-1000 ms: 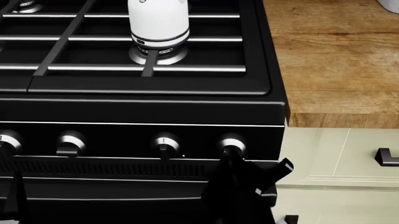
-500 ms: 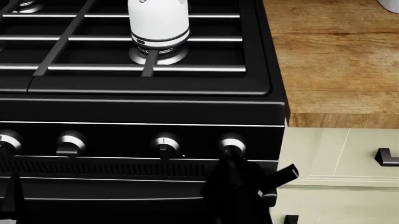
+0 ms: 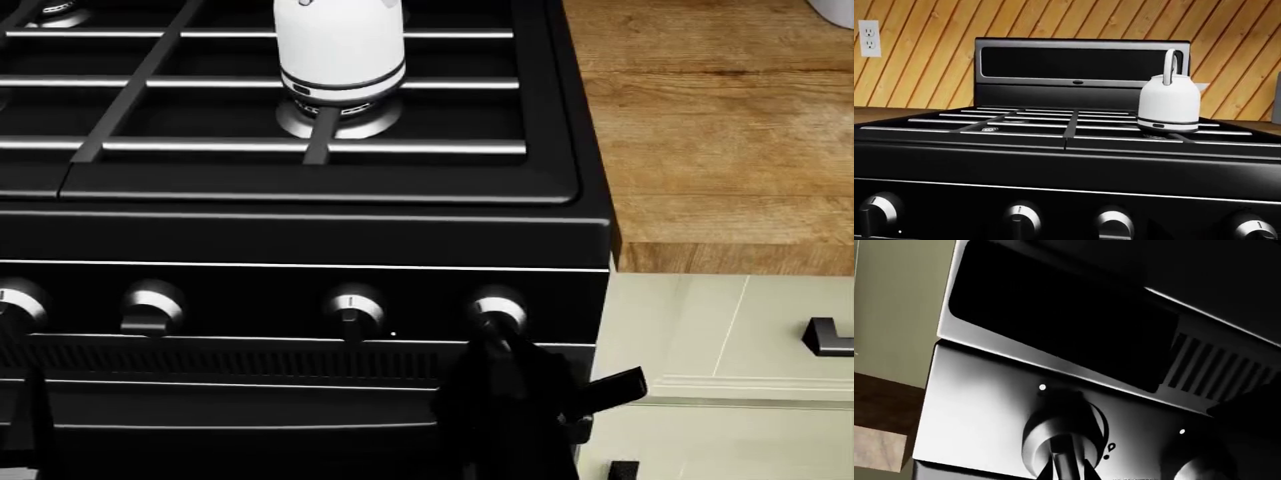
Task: Turn off the front right burner of the stove.
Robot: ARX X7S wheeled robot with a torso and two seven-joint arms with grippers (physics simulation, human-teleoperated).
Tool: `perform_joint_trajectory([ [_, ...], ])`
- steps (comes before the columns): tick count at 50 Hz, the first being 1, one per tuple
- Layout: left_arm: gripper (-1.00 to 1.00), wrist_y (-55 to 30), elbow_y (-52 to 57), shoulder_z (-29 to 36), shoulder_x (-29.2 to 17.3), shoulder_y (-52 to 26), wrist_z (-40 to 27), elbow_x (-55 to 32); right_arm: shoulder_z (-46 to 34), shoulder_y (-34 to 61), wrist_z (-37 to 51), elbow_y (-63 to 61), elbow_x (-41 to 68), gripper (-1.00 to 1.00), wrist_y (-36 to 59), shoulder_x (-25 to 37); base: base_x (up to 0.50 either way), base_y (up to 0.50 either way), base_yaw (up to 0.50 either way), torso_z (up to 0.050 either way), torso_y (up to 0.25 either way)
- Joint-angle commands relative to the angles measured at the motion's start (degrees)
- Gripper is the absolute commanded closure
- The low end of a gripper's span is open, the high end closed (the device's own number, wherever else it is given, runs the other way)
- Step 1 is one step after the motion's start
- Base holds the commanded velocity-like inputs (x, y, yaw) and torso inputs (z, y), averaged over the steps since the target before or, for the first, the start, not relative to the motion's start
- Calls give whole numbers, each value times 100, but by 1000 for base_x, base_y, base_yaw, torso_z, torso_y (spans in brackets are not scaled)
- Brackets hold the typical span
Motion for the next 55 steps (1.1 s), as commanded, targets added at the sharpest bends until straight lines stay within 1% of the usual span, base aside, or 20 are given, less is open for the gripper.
perform_joint_trajectory([
  [1, -100, -14, -13, 30, -13, -19, -1, -2, 565, 665, -872, 102, -560, 100, 173, 111, 28, 0, 0, 0, 0],
  [16, -100, -34, -28, 56, -30, -41, -11, -7, 733, 713, -1061, 122, -195, 100, 257, 159, 29, 0, 9, 1, 0],
  [34, -100, -57, -6, 73, -60, -34, -45, -2, 1113, 679, -1255, 142, 612, 100, 449, 44, 31, -1, 8, 1, 0],
  [35, -100, -13, -52, 74, -49, 4, -33, 18, 1476, 655, -1304, 269, 1194, 100, 608, -120, 30, -1, 0, 0, 0],
  [38, -100, 3, -75, 81, -46, -2, -25, 28, 1546, 659, -1429, 265, 1649, 100, 605, -135, 32, -1, 8, 0, 0],
  [39, -100, 6, -78, 84, -46, -2, -24, 29, 1491, 657, -1437, 283, 1600, 100, 612, -86, 31, -2, 22, 0, 0],
  [40, -100, 8, -84, 89, -45, -2, -22, 30, 1833, 741, -1173, 364, 1682, 100, 624, -161, 32, -3, 0, 0, 0],
  [41, -100, 11, -85, 92, -46, -4, -20, 33, 1736, 700, -1255, 357, 1681, 100, 625, -161, 36, -3, 0, 0, 0],
  [43, -100, -10, -69, 87, -54, -16, -30, 20, 2153, 891, -906, 559, 1682, 100, 625, -161, 35, -3, 0, 0, 0],
  [45, -100, -30, -55, 86, -63, -29, -38, 10, 2113, 862, -979, 526, 1682, 100, 638, -161, 40, -3, 12, 0, 0],
  [46, -100, -40, -37, 89, -69, -32, -41, 7, 2325, 985, -805, 649, 1682, 100, 626, -161, 37, -3, 0, 0, 0],
  [47, -100, -48, -34, 94, -72, -36, -42, 5, 2299, 964, -827, 633, 1682, 100, 631, -161, 40, -2, 24, 10, 0],
  [48, -100, -68, -20, 95, -75, -49, -50, -7, 2537, 1118, -645, 828, 1682, 100, 678, -161, 40, -2, 0, 0, 0],
  [49, -100, -80, -9, 96, -79, -56, -56, -9, 2454, 1059, -711, 764, 1682, 100, 654, -161, 43, -2, 24, 0, 0],
  [51, -100, -105, 11, 100, -87, -73, -66, -18, 2577, 1140, -633, 841, 1682, 100, 665, -161, 40, -1, 13, 0, 0],
  [52, -100, -109, 6, 104, -88, -78, -65, -19, 2823, 1312, -437, 1078, 1682, 100, 719, -161, 40, 0, 22, 0, 0],
  [53, -100, -114, 11, 107, -90, -81, -68, -18, 2758, 1260, -486, 1051, 1682, 100, 741, -161, 42, 1, 0, 0, 0],
  [54, -100, -124, 22, 108, -96, -86, -71, -22, 3001, 1439, -288, 1283, 1682, 100, 748, -161, 38, 1, 26, 0, 0],
  [55, -100, -128, 29, 102, -100, -88, -77, -27, 2903, 1370, -369, 1199, 1682, 100, 743, -161, 40, 0, 24, 0, 0],
])
